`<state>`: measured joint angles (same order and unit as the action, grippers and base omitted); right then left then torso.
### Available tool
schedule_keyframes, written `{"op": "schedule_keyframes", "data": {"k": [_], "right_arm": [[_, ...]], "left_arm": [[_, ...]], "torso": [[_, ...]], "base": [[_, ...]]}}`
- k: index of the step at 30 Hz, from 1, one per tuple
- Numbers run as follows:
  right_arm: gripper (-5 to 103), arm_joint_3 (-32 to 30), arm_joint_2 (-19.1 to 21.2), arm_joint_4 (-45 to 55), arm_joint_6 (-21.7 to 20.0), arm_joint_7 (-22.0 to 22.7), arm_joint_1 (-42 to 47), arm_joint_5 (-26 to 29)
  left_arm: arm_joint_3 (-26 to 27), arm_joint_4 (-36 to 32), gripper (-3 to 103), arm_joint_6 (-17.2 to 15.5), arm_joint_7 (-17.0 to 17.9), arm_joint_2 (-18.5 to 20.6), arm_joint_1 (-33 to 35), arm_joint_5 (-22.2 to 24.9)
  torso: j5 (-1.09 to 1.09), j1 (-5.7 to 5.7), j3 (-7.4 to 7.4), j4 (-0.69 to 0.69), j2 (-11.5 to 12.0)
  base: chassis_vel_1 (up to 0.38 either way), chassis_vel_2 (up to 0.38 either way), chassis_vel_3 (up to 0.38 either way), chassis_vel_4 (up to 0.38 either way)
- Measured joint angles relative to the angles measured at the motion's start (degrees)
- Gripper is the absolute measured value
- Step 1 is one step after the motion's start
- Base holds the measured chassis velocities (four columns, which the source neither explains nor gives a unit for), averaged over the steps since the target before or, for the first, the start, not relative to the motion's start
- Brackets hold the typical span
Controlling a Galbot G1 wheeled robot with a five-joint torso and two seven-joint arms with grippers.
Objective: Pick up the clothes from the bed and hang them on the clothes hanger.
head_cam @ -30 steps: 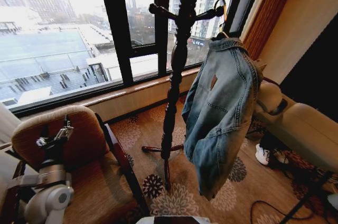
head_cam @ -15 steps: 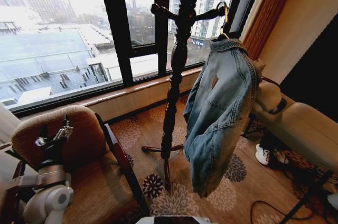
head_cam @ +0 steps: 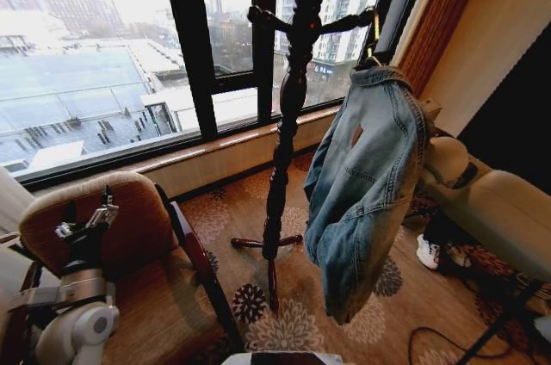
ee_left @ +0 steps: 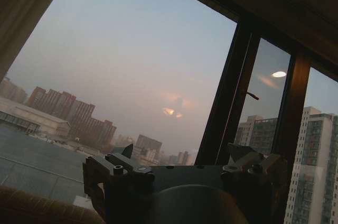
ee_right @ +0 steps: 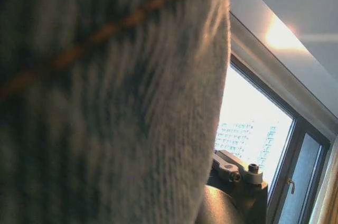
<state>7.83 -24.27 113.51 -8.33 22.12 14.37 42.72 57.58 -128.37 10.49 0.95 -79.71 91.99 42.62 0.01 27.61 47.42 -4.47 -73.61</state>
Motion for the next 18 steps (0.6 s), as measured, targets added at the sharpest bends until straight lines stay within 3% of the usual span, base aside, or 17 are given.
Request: {"op": "schedule_keyframes", "data": {"k": [18], "right_arm": [[15, 1.0, 0.6, 0.4, -0.2, 0.1, -2.0, 0.7]], "left_arm": [[0.3, -0.1, 100, 0.3, -0.3, -0.4, 0.5, 0.0]], "torso": [[-0.02, -0.01, 0.00, 0.01, 0.0]], "base": [[0.000, 0.000, 0.000, 0.000]]}}
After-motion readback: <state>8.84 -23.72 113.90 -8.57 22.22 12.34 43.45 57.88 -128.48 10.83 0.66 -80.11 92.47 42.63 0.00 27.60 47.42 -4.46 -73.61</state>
